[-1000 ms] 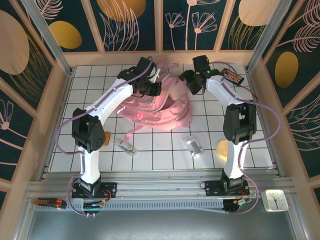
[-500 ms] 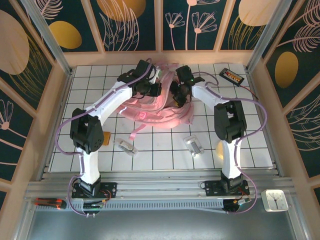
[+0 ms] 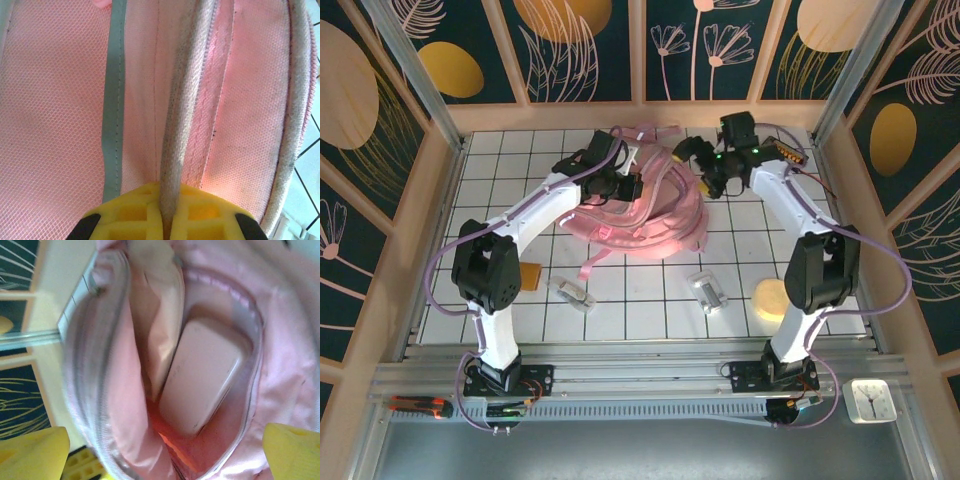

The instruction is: Pack books, pencil case, and school supplies into a backpack

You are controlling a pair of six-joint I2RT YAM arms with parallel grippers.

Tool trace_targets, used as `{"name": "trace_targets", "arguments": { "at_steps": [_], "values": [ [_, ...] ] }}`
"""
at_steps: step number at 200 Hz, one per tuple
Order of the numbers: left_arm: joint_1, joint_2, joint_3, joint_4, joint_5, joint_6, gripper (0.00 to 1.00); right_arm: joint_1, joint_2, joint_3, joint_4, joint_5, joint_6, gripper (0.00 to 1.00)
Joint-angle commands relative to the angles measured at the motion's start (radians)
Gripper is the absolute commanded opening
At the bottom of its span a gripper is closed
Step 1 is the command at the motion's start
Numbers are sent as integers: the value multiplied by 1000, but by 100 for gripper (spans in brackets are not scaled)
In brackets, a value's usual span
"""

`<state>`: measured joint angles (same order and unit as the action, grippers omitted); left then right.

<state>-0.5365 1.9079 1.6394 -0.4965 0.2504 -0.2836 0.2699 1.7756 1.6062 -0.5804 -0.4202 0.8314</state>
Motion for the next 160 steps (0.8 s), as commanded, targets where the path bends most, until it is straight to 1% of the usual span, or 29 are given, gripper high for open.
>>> {"name": "trace_targets", "arguments": {
  "at_steps": [1,19,46,73,93,105,120,122,131,139,160],
  "values": [
    [10,-18,-7,25,16,28,0,-35,74,60,-119,4,-149,99],
    [10,-8,1,18,26,29,0,-39,189,165,-188,36,-271,99],
    [10,-7,2,17,30,29,0,-50,296,236,-142,65,-369,99],
    [11,4,18,8,36,33,0,-52,382,276,-118,56,-421,87],
    [12,5,25,5,38,37,0,-46,425,297,-109,55,-448,74],
    [15,7,28,3,41,45,0,-43,444,312,-100,66,-464,63],
    [19,4,34,-5,38,53,0,-40,449,336,-90,84,-474,41],
    [20,3,34,-5,37,55,0,-41,446,337,-88,89,-475,35],
    [24,-6,33,-2,26,57,0,-36,432,349,-79,116,-476,15],
    [29,-17,29,4,15,58,0,-29,409,352,-67,144,-479,0],
    [45,-56,6,22,-19,68,0,-3,328,349,-31,241,-493,0]
  ]
}}
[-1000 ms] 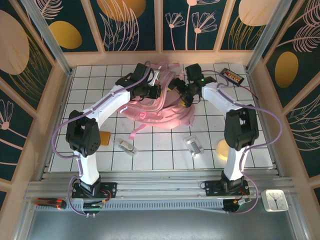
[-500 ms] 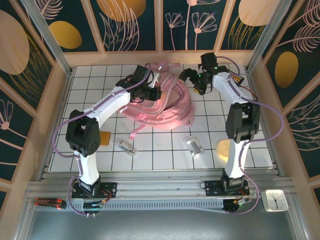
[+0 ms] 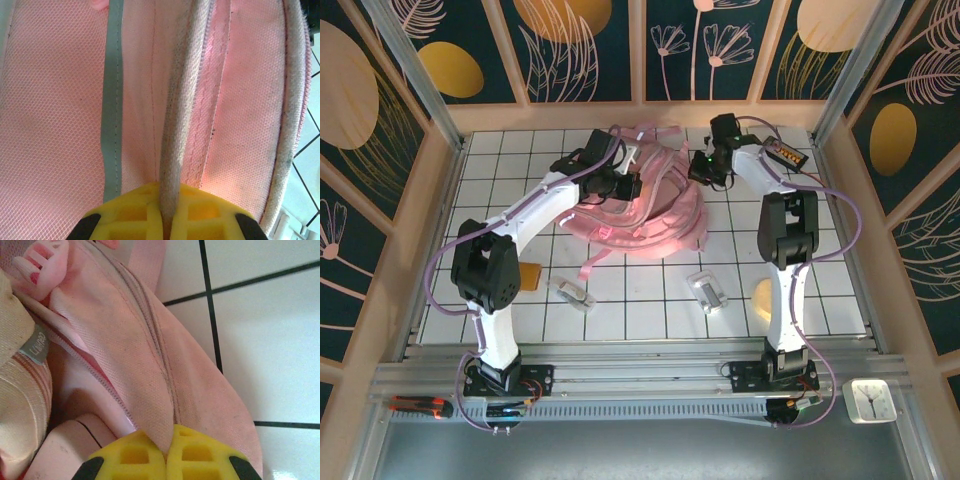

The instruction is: Pack books, pencil case, and school supplies into a backpack

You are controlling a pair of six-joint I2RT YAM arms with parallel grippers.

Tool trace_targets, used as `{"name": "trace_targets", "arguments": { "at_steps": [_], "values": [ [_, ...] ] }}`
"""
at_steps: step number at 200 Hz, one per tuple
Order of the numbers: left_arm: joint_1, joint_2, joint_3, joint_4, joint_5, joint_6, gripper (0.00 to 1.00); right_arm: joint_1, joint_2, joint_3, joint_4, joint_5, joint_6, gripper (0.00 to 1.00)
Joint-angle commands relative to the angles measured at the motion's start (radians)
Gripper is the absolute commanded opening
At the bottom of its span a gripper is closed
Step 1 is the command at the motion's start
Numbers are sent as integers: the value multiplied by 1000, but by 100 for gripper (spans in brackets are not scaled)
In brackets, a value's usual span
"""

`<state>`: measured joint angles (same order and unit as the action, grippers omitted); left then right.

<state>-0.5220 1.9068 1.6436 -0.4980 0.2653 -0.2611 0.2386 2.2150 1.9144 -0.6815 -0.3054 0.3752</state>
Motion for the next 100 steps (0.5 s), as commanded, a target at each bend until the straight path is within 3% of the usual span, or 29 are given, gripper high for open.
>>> {"name": "trace_targets", "arguments": {
  "at_steps": [1,37,78,100],
  "values": [
    [32,-57,2,24,-36,47,0,30,-116,40,72,131,-36,0],
    [80,-166,-105,82,-152,62,0,80,-267,63,119,235,-32,0],
    [172,-289,-259,195,-147,16,0,142,-377,178,129,284,-56,0],
    [187,-349,-332,271,-167,-3,0,123,-426,46,147,302,-30,0]
  ]
}}
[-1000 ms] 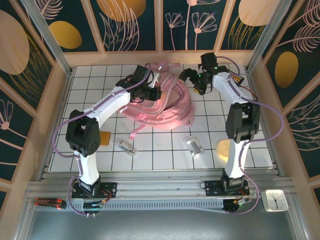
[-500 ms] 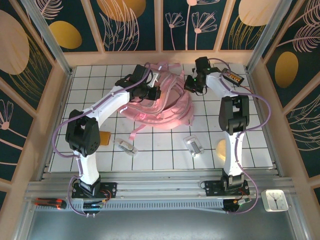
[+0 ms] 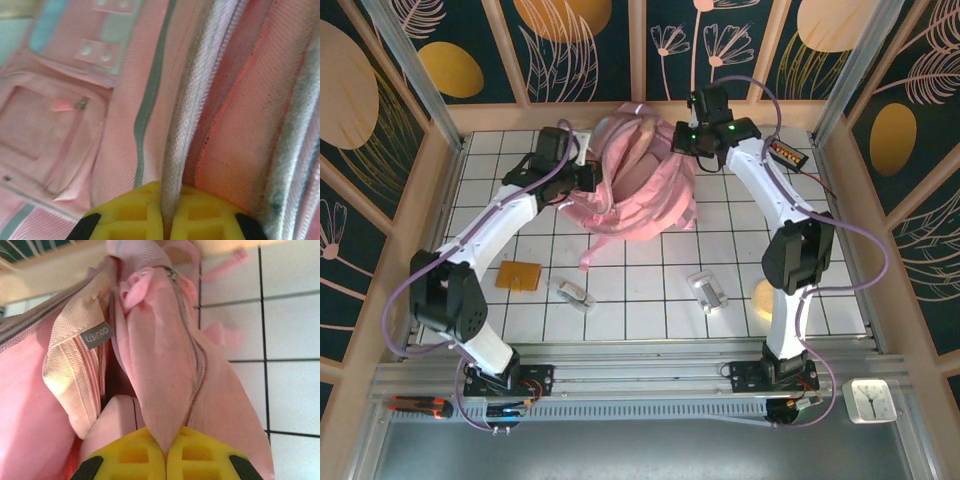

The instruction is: Pack books, pencil case, and school supplies into a backpack

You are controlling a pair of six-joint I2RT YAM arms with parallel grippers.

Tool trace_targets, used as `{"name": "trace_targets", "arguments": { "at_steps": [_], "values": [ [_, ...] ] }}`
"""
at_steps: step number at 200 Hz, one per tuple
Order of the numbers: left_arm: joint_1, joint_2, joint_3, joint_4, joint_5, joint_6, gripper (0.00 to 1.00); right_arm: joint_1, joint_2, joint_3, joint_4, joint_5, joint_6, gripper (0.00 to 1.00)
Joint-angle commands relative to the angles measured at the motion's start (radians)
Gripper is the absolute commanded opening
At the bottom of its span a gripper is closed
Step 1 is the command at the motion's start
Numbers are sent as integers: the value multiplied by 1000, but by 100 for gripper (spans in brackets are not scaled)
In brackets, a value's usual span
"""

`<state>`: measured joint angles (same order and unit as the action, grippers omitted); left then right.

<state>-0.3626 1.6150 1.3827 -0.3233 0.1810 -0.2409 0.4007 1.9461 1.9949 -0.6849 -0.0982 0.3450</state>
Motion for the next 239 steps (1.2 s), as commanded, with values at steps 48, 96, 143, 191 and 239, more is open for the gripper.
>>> {"name": "trace_targets", "arguments": {
  "at_steps": [48,96,143,191,239],
  "values": [
    [28,-145,-158,219,-81,-37,0,-158,-254,-469,288,-73,144,0],
    [28,-102,-178,242,63,-41,0,-179,-193,-410,216,-110,122,33],
    [21,-83,-195,277,117,-59,0,-140,-129,-276,212,-105,123,63],
    [4,-65,-189,299,139,-78,0,-111,40,-253,391,-352,239,0],
    [-9,-54,-189,300,150,-73,0,-58,262,-72,348,-374,248,0]
  ]
}}
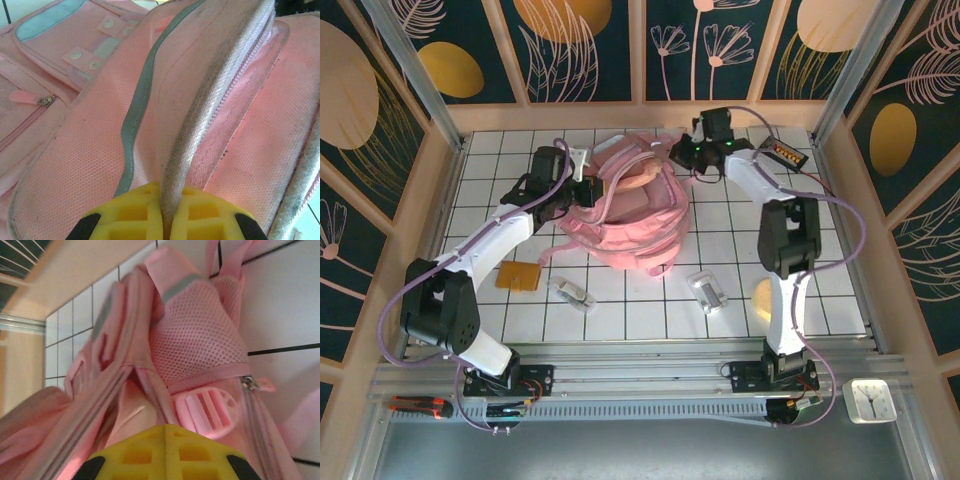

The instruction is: Pack books, pencil case, and school supplies into a backpack

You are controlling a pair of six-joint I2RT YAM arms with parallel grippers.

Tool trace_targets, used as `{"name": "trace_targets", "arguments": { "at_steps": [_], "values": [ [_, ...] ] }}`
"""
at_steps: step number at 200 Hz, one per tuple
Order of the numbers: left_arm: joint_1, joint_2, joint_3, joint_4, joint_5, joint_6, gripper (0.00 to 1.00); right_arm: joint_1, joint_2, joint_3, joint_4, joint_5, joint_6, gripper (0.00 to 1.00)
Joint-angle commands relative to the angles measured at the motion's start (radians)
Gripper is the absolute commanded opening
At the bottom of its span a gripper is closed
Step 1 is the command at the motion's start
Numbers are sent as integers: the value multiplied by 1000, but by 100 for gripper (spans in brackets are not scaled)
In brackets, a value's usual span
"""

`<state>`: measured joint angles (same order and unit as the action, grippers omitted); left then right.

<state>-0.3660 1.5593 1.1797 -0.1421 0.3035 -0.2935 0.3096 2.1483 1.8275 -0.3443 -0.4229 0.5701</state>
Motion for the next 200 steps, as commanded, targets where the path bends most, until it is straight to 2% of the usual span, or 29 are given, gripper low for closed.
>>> {"name": "trace_targets", "arguments": {
  "at_steps": [1,41,78,113,124,137,154,155,160,164,176,182,185,186,188,191,200],
  "values": [
    [-6,2,14,119,28,-21,0,35,63,101,6,-50,22,0],
    [-17,26,21,135,47,-20,0,119,168,181,-16,-94,40,0],
    [-30,62,53,151,63,-26,0,173,170,122,42,-159,73,0],
    [-42,106,94,159,72,-36,0,186,105,32,33,-127,59,0],
    [-44,115,106,156,73,-36,0,164,40,-49,60,-103,73,17],
    [-44,128,121,146,69,-34,0,123,-64,-149,74,-58,84,49],
    [-45,145,137,141,72,-39,0,73,-197,-246,70,3,69,71],
    [-45,146,138,141,72,-39,0,68,-209,-253,66,11,65,78],
    [-45,148,143,138,72,-42,0,56,-246,-269,54,30,58,93],
    [-45,149,146,136,73,-43,6,51,-274,-280,39,46,47,99],
    [-45,148,154,126,67,-51,33,39,-349,-309,-9,99,24,99],
    [-45,145,153,118,59,-54,54,38,-382,-327,-30,122,15,99],
    [-45,140,151,113,54,-55,70,39,-399,-337,-38,134,13,99],
    [-45,136,151,111,53,-56,84,39,-403,-342,-41,137,13,99],
    [-45,132,148,108,48,-56,95,39,-417,-350,-46,145,13,99],
    [-45,123,143,104,41,-56,98,40,-432,-362,-53,154,15,99],
    [-46,92,122,85,6,-58,99,42,-485,-409,-61,173,32,99]
  ]
}}
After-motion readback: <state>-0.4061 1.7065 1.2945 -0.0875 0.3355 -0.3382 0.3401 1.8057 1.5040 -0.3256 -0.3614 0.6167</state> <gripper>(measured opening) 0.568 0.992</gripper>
